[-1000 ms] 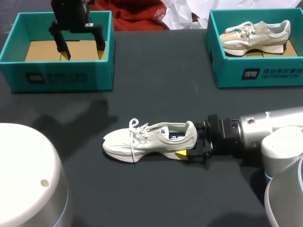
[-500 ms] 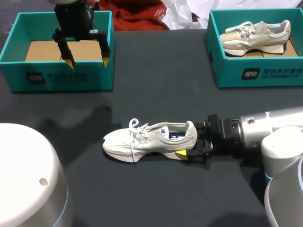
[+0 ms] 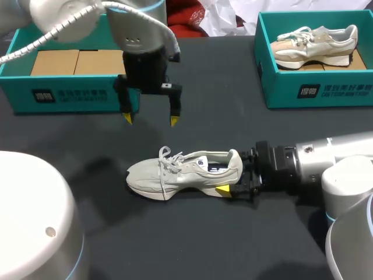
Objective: Take the shoe out of the shoebox, open the shoe tongue, remove and reinsert the insole, then place the shoe into the shoebox
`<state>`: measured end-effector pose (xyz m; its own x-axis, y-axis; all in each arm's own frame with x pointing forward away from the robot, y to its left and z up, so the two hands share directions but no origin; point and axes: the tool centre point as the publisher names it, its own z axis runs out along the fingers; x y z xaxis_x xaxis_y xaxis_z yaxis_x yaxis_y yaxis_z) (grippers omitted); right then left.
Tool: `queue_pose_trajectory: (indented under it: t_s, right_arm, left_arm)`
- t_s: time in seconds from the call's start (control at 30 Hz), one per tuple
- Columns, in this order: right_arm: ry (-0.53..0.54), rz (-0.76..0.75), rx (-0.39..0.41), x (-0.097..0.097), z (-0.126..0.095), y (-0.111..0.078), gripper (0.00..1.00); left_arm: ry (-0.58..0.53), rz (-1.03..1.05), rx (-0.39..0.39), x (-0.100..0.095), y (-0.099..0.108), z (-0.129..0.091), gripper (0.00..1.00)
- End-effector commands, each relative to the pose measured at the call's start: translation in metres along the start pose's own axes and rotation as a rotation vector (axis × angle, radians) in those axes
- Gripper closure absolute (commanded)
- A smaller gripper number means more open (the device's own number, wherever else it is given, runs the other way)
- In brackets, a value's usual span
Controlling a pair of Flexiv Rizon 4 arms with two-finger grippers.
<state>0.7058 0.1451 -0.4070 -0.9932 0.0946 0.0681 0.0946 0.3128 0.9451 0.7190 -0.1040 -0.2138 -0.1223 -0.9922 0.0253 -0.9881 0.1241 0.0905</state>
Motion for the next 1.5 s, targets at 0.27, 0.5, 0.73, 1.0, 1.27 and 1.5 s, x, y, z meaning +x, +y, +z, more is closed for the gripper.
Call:
queue_pose_trajectory:
  t_s: [0.27, 0.5, 0.73, 1.0, 1.27, 1.5]
  right_arm:
    - [-0.001, 0.001, 0.003, 0.000, 0.002, -0.001, 1.00]
    - [-0.001, 0.001, 0.003, 0.000, 0.002, -0.001, 1.00]
    - [-0.001, 0.001, 0.003, 0.000, 0.002, -0.001, 1.00]
    - [-0.001, 0.001, 0.003, 0.000, 0.002, -0.001, 1.00]
    - [-0.001, 0.001, 0.003, 0.000, 0.002, -0.001, 1.00]
    - [-0.001, 0.001, 0.003, 0.000, 0.002, -0.001, 1.00]
  left_arm:
    - [-0.041, -0.001, -0.002, 0.020, -0.001, 0.003, 0.00]
    - [-0.103, 0.030, -0.017, 0.062, 0.006, 0.024, 0.00]
    - [-0.178, 0.045, -0.056, 0.085, 0.008, 0.046, 0.00]
    - [-0.178, 0.045, -0.056, 0.085, 0.008, 0.046, 0.00]
    - [-0.170, 0.008, -0.065, 0.089, 0.002, 0.072, 0.00]
    - [-0.202, -0.033, -0.045, 0.089, -0.001, 0.097, 0.00]
